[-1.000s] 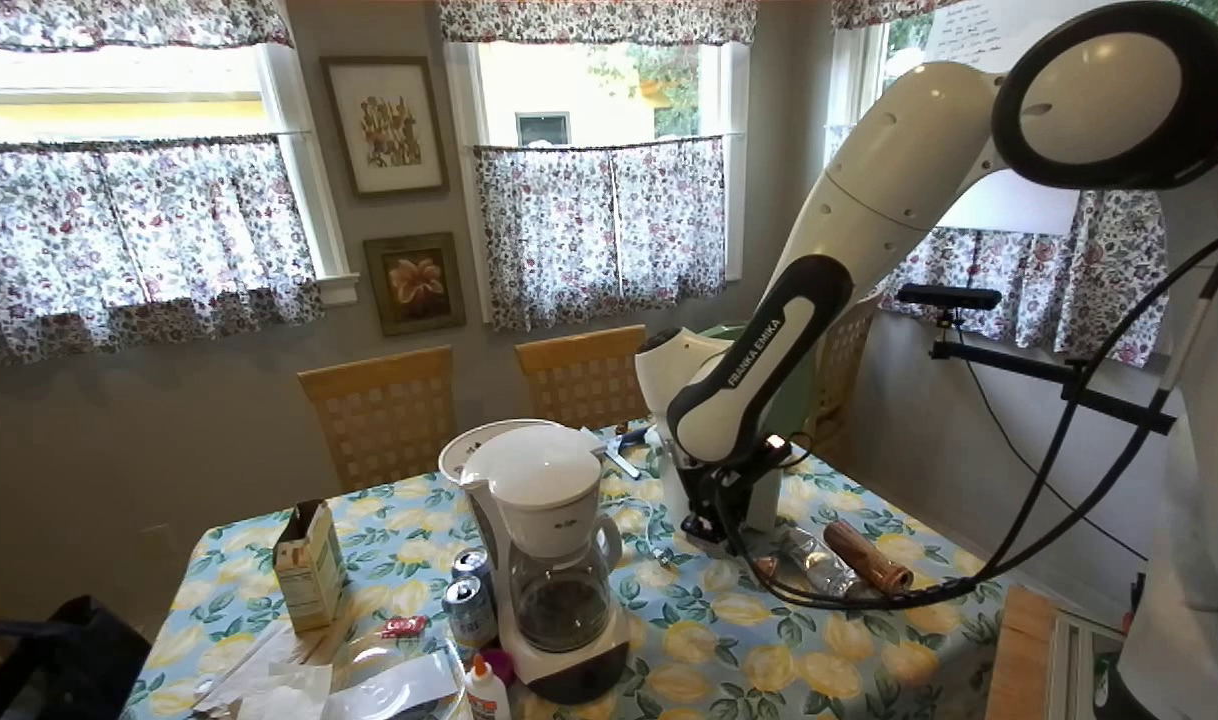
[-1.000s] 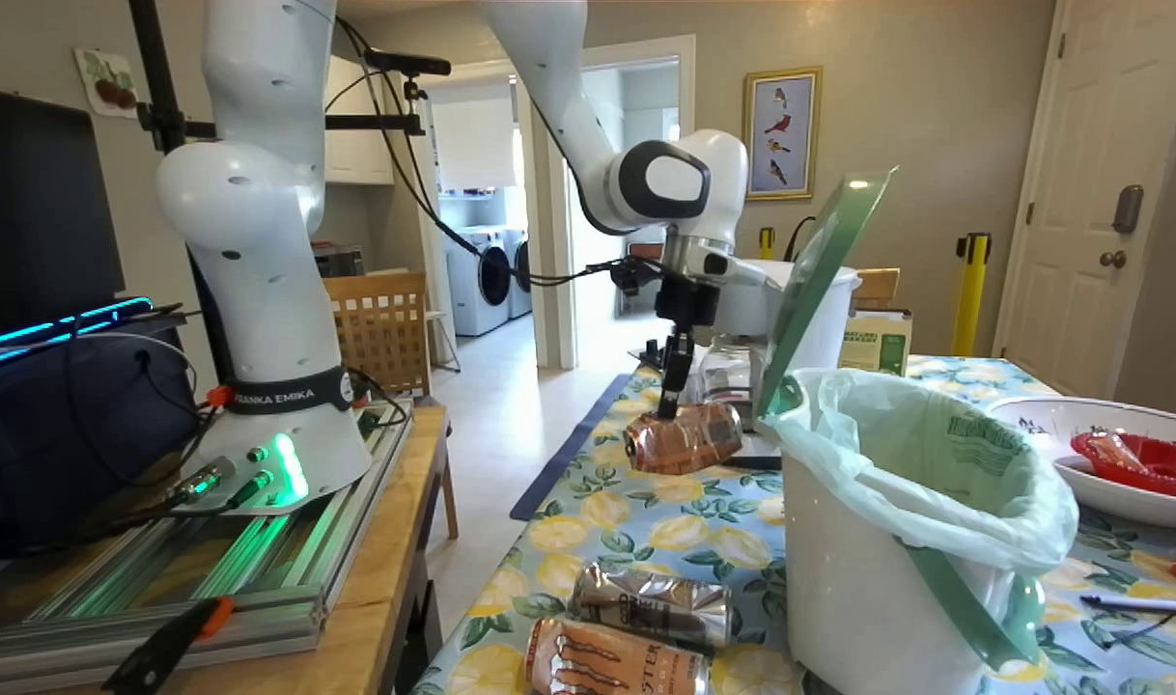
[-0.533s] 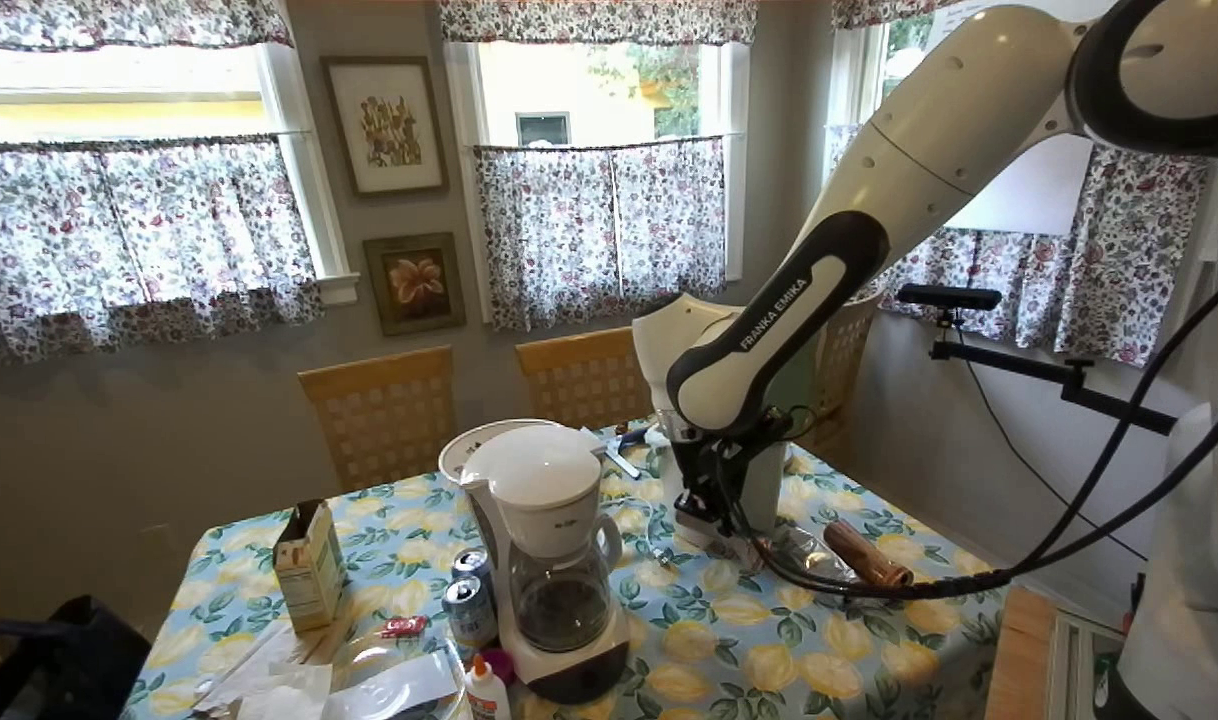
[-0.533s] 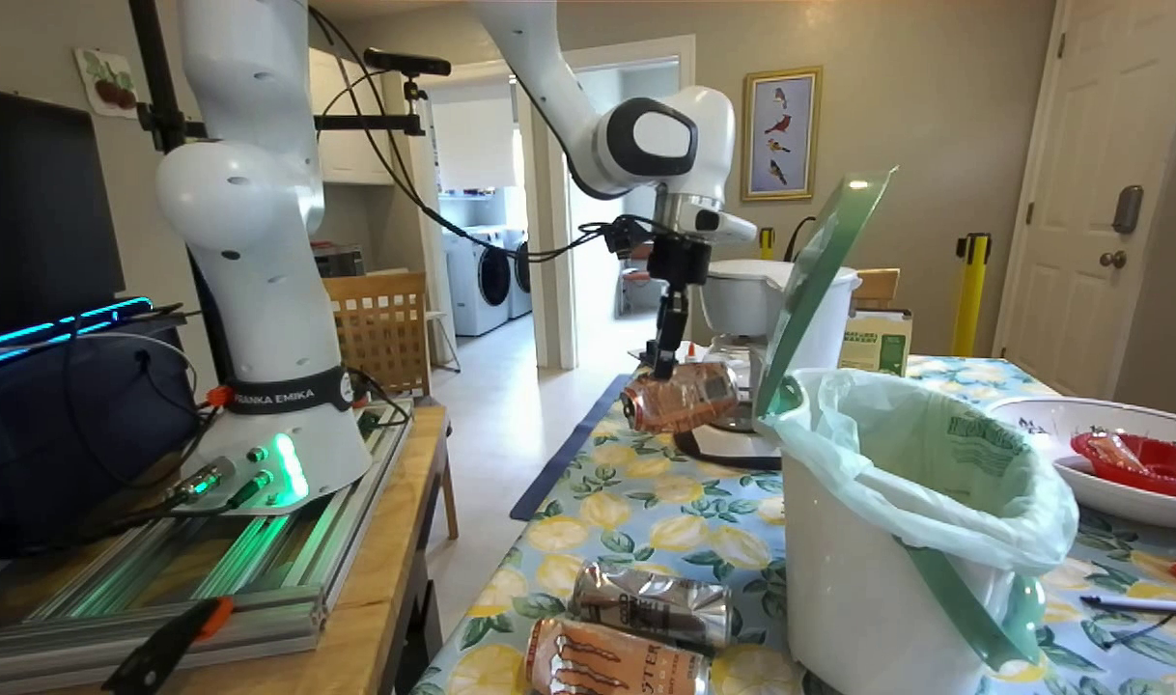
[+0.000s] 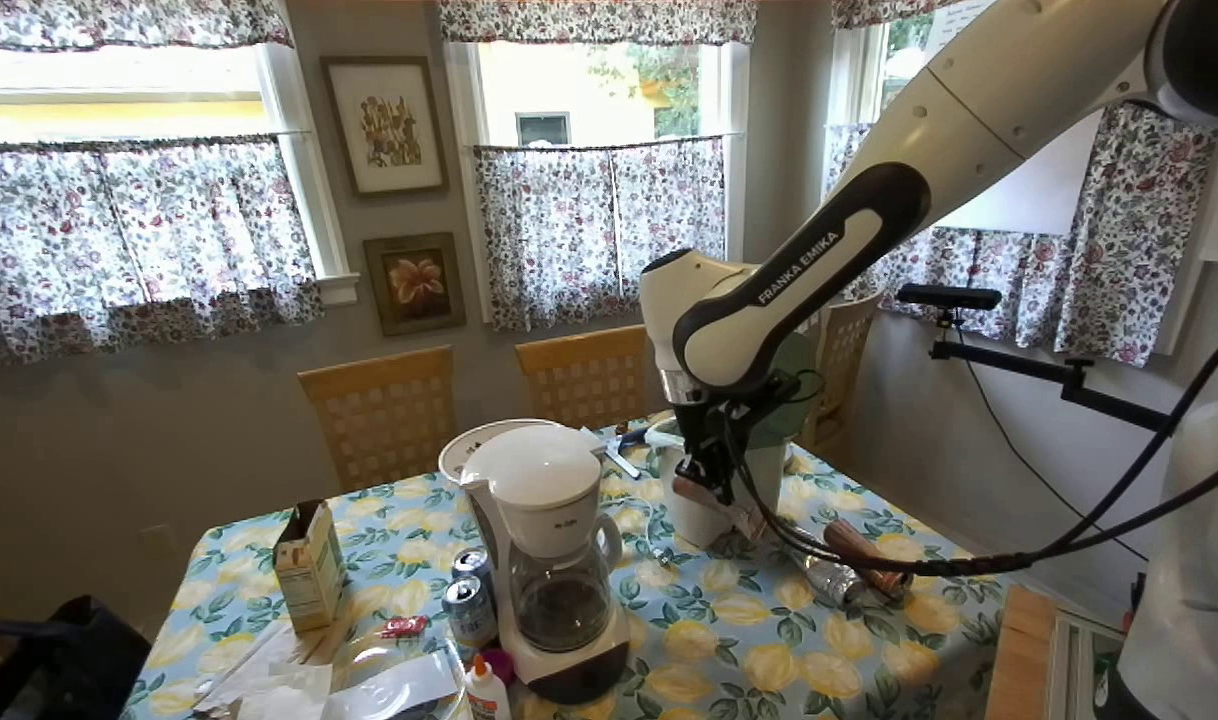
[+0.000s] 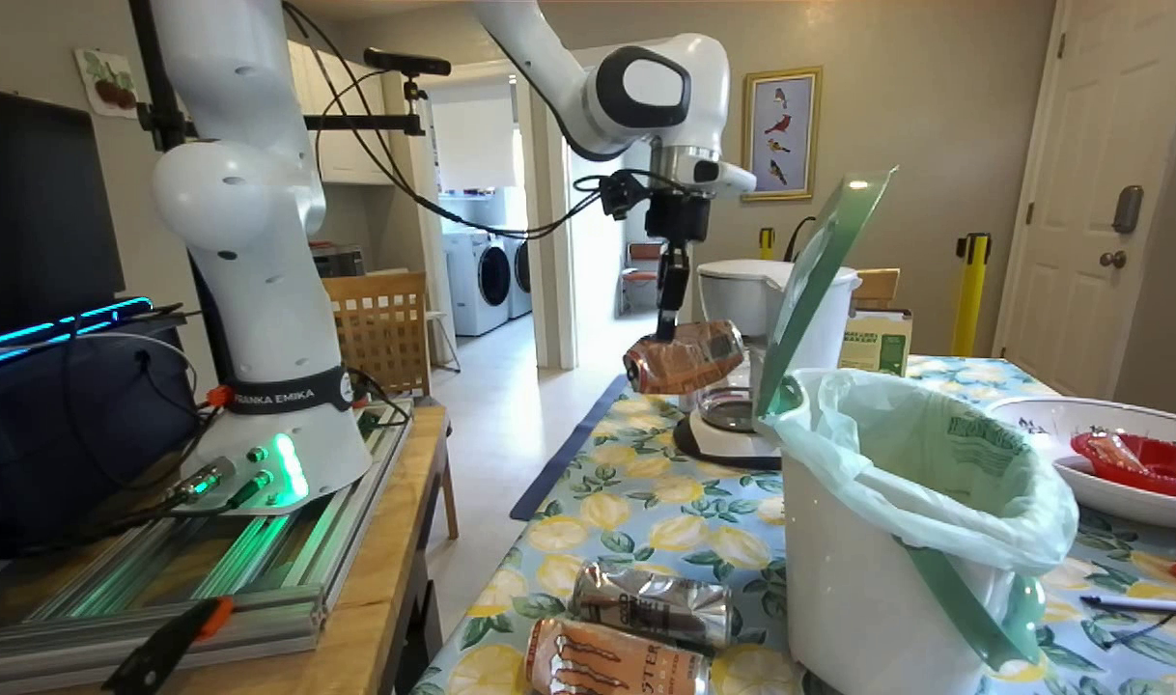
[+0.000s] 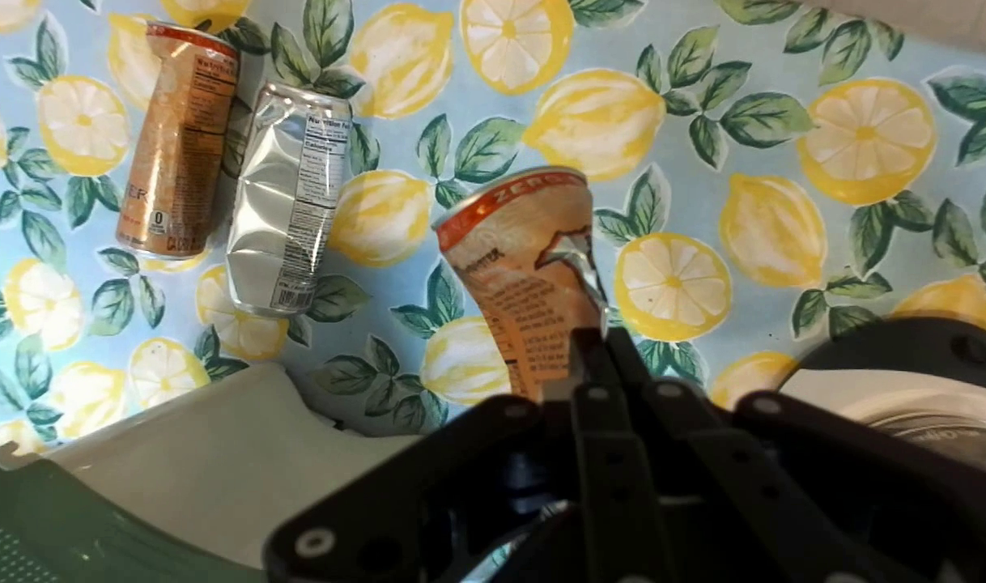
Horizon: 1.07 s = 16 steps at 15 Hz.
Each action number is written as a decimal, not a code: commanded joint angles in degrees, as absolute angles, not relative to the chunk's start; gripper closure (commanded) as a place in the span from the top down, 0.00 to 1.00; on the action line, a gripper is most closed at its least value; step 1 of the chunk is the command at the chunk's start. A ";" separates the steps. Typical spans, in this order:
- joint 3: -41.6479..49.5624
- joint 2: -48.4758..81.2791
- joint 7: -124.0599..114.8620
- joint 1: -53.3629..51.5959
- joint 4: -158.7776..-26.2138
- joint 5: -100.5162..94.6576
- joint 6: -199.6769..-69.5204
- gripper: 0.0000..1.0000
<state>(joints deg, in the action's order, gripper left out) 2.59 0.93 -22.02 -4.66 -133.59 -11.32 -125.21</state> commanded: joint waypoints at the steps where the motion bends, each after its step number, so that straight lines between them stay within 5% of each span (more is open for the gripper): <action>1: 0.93 -3.58 -20.35 -3.49 -134.89 -10.95 -123.31 0.01; 16: -1.56 -16.49 -20.93 -1.22 -134.50 -11.11 -120.96 0.01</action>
